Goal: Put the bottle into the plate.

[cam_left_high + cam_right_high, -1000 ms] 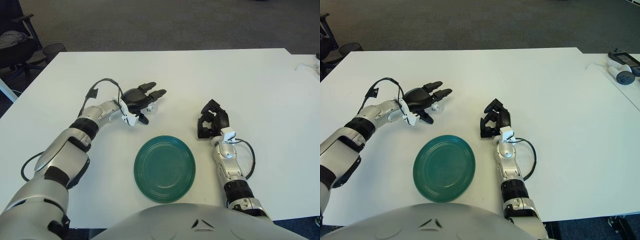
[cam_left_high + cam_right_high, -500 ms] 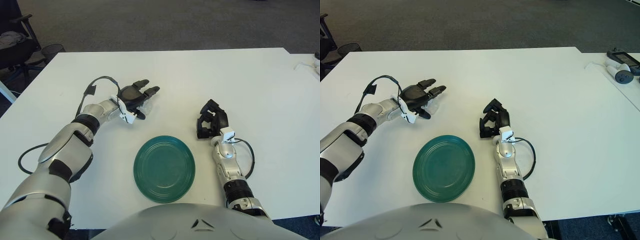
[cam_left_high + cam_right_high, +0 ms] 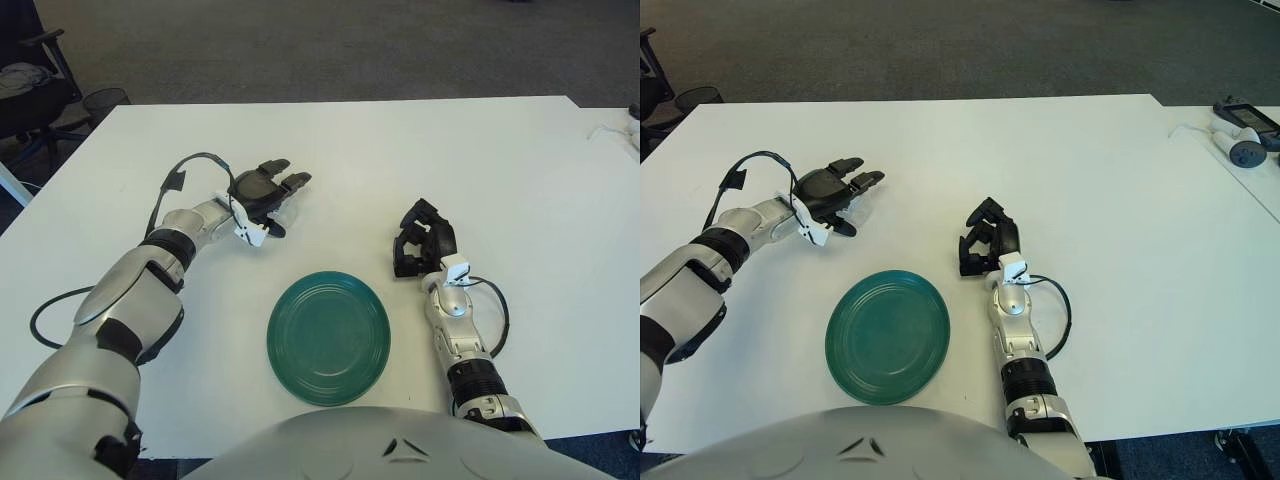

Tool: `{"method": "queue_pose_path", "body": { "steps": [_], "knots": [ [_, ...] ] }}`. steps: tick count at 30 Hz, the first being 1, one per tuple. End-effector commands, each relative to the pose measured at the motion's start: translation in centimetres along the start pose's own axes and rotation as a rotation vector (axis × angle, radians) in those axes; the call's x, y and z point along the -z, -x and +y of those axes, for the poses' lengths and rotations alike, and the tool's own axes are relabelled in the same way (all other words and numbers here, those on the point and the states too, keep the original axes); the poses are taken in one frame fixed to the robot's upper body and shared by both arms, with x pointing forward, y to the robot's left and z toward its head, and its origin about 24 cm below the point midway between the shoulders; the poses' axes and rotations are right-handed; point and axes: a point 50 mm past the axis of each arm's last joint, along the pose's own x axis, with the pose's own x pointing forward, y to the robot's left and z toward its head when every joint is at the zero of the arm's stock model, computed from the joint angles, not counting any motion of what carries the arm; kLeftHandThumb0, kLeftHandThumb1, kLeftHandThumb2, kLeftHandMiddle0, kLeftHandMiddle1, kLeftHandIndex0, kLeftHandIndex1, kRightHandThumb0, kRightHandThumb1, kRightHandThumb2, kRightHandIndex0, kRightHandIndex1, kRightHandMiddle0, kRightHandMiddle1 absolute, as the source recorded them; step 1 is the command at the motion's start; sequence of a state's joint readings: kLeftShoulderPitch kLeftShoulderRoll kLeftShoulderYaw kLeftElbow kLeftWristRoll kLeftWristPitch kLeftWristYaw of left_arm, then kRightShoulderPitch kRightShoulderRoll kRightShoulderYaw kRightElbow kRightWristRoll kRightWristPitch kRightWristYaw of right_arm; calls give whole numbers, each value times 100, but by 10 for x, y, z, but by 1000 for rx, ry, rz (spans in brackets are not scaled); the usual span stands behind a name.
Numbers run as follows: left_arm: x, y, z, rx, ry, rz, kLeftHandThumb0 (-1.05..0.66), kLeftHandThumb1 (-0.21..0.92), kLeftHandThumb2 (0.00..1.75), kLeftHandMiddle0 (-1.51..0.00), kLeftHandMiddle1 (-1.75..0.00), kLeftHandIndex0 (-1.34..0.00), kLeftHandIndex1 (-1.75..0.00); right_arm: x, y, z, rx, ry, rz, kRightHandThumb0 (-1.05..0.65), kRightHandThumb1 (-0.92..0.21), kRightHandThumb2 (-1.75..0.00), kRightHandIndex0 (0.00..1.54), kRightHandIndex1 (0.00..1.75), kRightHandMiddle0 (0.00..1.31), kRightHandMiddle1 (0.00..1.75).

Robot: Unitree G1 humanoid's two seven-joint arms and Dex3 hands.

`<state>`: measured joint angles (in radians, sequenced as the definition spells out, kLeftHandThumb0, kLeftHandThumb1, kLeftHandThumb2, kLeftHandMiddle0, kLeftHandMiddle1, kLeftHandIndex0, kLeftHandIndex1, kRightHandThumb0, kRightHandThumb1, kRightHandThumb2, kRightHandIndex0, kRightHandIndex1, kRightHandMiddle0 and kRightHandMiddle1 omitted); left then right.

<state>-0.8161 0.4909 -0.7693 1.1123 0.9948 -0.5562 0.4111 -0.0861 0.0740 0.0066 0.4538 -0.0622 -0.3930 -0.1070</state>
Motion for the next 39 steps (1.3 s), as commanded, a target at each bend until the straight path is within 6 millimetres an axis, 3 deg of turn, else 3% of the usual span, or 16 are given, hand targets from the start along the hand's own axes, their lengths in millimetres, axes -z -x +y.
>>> {"method": "queue_pose_path", "body": {
  "steps": [1, 29, 39],
  "knots": [
    [3, 12, -17, 78, -4, 19, -104, 92, 24, -11, -13, 0, -58, 31, 19, -5, 11, 1, 162, 0, 10, -174, 96, 160, 71, 175],
    [10, 21, -13, -31, 101, 76, -104, 89, 18, -11, -15, 0, -65, 31, 20, -7, 0, 4, 181, 0, 11, -175, 97, 160, 71, 175],
    [17, 25, 2, -112, 197, 83, -102, 87, 16, -11, -16, 0, -65, 30, 19, -5, -18, -15, 175, 0, 9, -174, 94, 165, 69, 175]
  ]
}}
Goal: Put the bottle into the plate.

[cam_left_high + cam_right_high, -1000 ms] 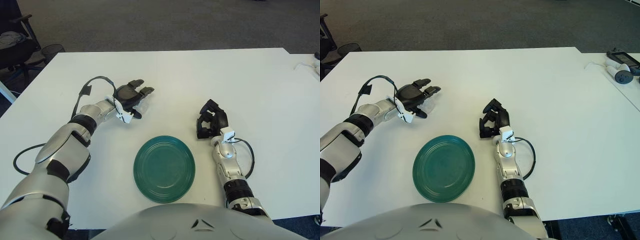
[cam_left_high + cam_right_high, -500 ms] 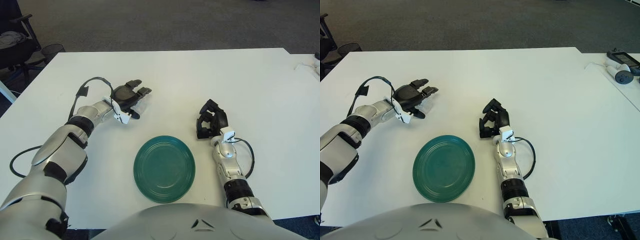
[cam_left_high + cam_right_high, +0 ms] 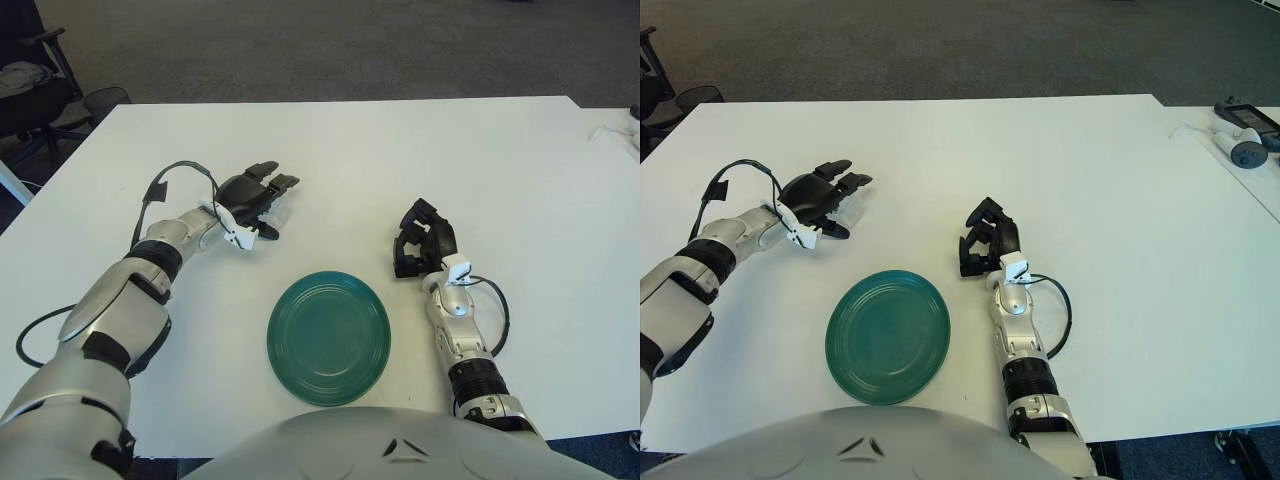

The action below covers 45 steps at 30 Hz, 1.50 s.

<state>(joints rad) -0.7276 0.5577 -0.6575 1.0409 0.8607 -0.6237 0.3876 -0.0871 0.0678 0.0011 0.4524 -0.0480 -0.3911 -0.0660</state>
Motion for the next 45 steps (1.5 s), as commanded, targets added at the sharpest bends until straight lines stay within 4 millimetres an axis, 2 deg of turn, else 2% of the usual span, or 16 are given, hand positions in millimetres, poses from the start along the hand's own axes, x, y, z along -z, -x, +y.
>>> {"method": "queue_pose_path", "body": {
  "steps": [1, 9, 17, 19, 21, 22, 25, 31, 38, 43, 45],
  "knots": [
    [5, 4, 4, -26, 27, 27, -101, 86, 15, -11, -17, 0, -65, 31, 20, -3, 13, -9, 174, 0, 9, -174, 94, 165, 69, 175],
    [8, 5, 4, -31, 35, 58, -99, 85, 15, -12, -19, 0, -69, 31, 20, -4, 26, 10, 172, 0, 10, -174, 96, 161, 70, 175],
    [11, 6, -11, 29, 31, 126, -92, 81, 17, -16, -25, 0, -75, 32, 20, -4, 29, 6, 173, 0, 10, -174, 96, 161, 71, 175],
    [12, 5, -13, 46, 36, 140, -85, 72, 31, -15, -40, 0, -80, 32, 20, -4, 27, 5, 170, 0, 10, -175, 96, 162, 71, 175],
    [12, 5, -14, 57, 40, 152, -74, 55, 59, -12, -66, 0, -86, 32, 20, -4, 26, 5, 169, 0, 10, -175, 95, 162, 70, 175],
    [12, 5, -17, 65, 43, 161, -70, 50, 67, -10, -76, 0, -89, 32, 20, -4, 26, 5, 169, 0, 10, -175, 95, 163, 70, 175],
    [11, 5, -22, 81, 48, 177, -60, 40, 84, -10, -105, 0, -106, 31, 21, -4, 24, 3, 171, 0, 10, -174, 95, 164, 70, 175],
    [9, 5, -27, 98, 42, 181, -49, 33, 97, -11, -128, 0, -120, 29, 22, -6, 27, 24, 158, 0, 8, -173, 95, 162, 69, 175],
    [7, 5, -31, 109, 39, 188, -47, 32, 100, -10, -128, 0, -115, 32, 23, -9, 14, 13, 164, 0, 7, -171, 95, 160, 68, 175],
    [12, 6, -24, 112, 28, 176, -47, 31, 100, -9, -126, 0, -113, 31, 21, -7, 8, 4, 163, 0, 7, -172, 94, 163, 67, 175],
    [15, 7, -14, 112, 16, 147, -47, 31, 99, -8, -125, 0, -111, 31, 22, -7, 10, 2, 163, 0, 7, -172, 93, 164, 67, 175]
  ]
}}
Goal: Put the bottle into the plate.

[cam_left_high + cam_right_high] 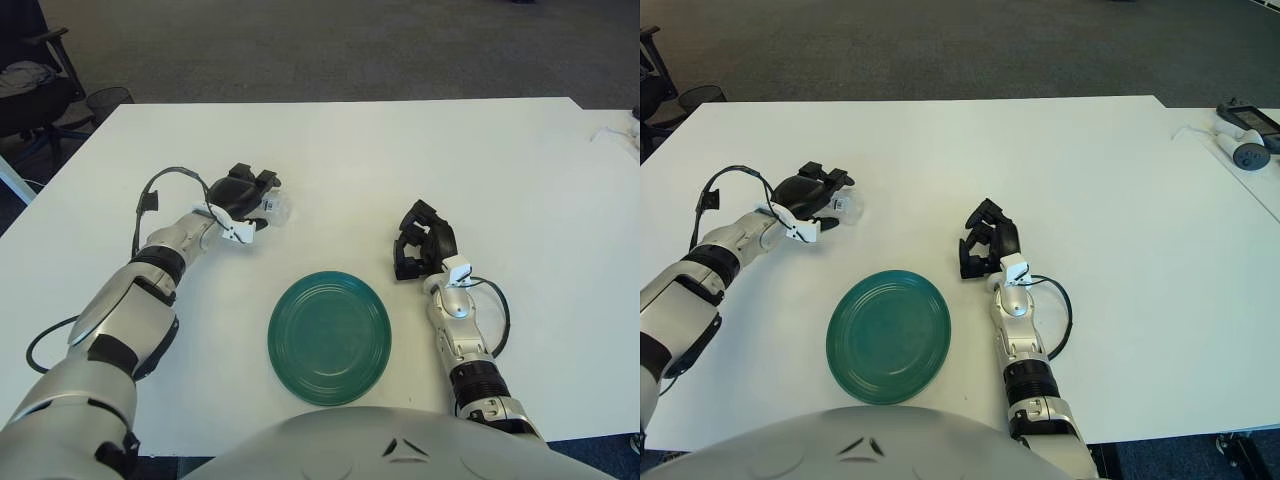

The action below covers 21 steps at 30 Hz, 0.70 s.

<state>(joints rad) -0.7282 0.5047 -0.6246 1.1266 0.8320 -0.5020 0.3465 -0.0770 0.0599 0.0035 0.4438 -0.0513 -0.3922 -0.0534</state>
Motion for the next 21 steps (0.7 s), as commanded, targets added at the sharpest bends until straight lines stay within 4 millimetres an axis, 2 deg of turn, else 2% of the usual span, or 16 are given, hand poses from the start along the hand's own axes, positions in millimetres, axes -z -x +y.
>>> {"method": "queue_pose_path", "body": {
  "steps": [1, 3, 10, 21],
  "knots": [
    [8, 8, 8, 73, -46, -46, -47, 30, 99, -8, -125, 0, -110, 30, 20, -5, 23, -12, 164, 0, 7, -172, 93, 165, 67, 175],
    [9, 10, 16, 102, -77, -76, -48, 29, 99, -6, -123, 0, -104, 30, 20, -5, 25, -16, 165, 0, 6, -172, 93, 165, 67, 175],
    [8, 10, 6, 214, -163, -69, -52, 29, 96, -2, -116, 0, -85, 30, 20, -5, 17, -25, 165, 0, 6, -172, 92, 166, 67, 175],
    [12, 13, 3, 251, -201, -50, -55, 29, 93, -1, -108, 0, -74, 30, 19, -7, 40, 13, 186, 0, 10, -174, 97, 159, 71, 175]
  ]
}}
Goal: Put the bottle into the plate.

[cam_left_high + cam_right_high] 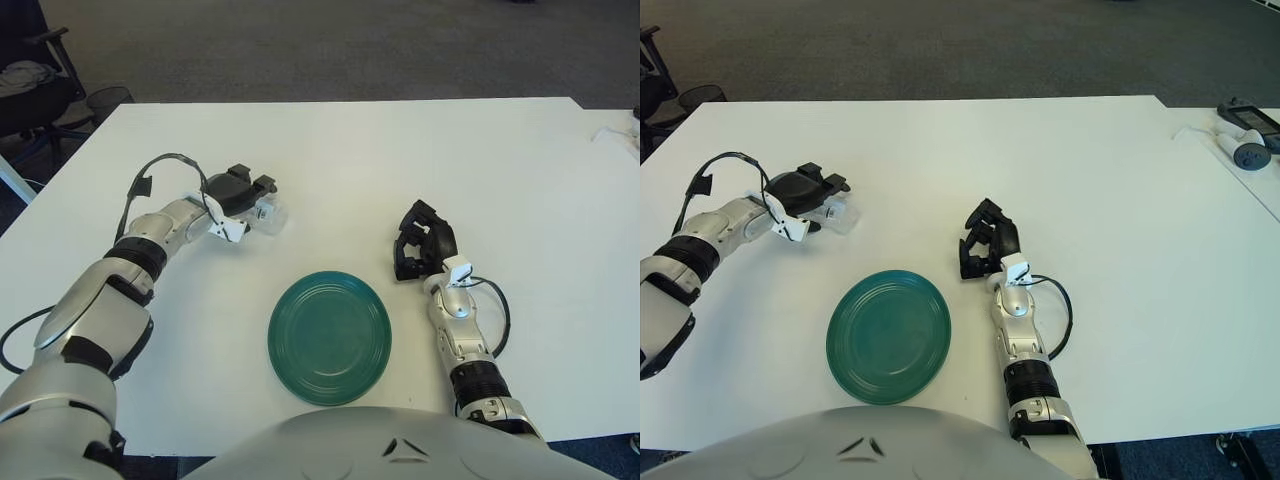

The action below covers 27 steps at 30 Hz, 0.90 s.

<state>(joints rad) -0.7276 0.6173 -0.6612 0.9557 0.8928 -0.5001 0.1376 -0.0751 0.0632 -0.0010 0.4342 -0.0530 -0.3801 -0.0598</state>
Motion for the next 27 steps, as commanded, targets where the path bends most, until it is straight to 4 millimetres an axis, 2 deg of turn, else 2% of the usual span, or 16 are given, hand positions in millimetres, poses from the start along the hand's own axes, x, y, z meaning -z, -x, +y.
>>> {"method": "queue_pose_path", "body": {
  "steps": [1, 6, 12, 17, 19, 21, 22, 23, 24, 26, 27],
  "knots": [
    [2, 6, -16, 87, -32, 11, -55, 29, 93, -2, -107, 0, -74, 31, 19, -6, 29, 17, 183, 0, 10, -174, 97, 159, 71, 175],
    [-2, 6, -35, 129, -35, 21, -55, 28, 93, -4, -107, 0, -78, 30, 19, -7, 28, 21, 180, 0, 11, -173, 98, 157, 71, 175],
    [-3, 3, -39, 173, -37, 27, -63, 33, 88, -5, -116, 0, -89, 30, 20, -8, 25, 26, 175, 0, 10, -173, 97, 158, 70, 175],
    [-6, -1, -50, 221, -47, 61, -69, 35, 84, -5, -121, 0, -97, 30, 20, -9, 22, 23, 167, 0, 9, -173, 96, 159, 70, 175],
    [-7, -2, -51, 228, -55, 59, -69, 34, 84, -6, -125, 0, -110, 30, 20, -9, 22, 21, 166, 0, 10, -173, 96, 160, 70, 175],
    [-12, -4, -55, 214, -61, 63, -67, 32, 87, -10, -134, -1, -133, 30, 20, -9, 21, 21, 162, 0, 10, -174, 96, 161, 70, 175],
    [-16, -5, -58, 179, -43, 77, -65, 31, 89, -14, -140, -4, -148, 29, 20, -9, 21, 22, 160, 0, 10, -174, 95, 162, 70, 175],
    [-18, -6, -61, 154, -30, 88, -61, 33, 94, -19, -147, -14, -152, 29, 20, -8, 22, 23, 158, 0, 10, -174, 95, 162, 70, 175],
    [-22, -6, -66, 106, 2, 113, -55, 34, 103, -27, -157, -31, -157, 29, 20, -8, 25, 25, 158, 0, 10, -174, 95, 162, 70, 175],
    [-27, -6, -71, 30, 50, 148, -29, 23, 127, -50, -161, -44, -166, 29, 20, -8, 28, 28, 158, 0, 10, -174, 95, 162, 70, 175],
    [-28, -5, -71, 0, 66, 159, -23, 19, 134, -57, -163, -48, -168, 29, 21, -8, 30, 30, 157, 0, 10, -174, 95, 162, 70, 175]
  ]
}}
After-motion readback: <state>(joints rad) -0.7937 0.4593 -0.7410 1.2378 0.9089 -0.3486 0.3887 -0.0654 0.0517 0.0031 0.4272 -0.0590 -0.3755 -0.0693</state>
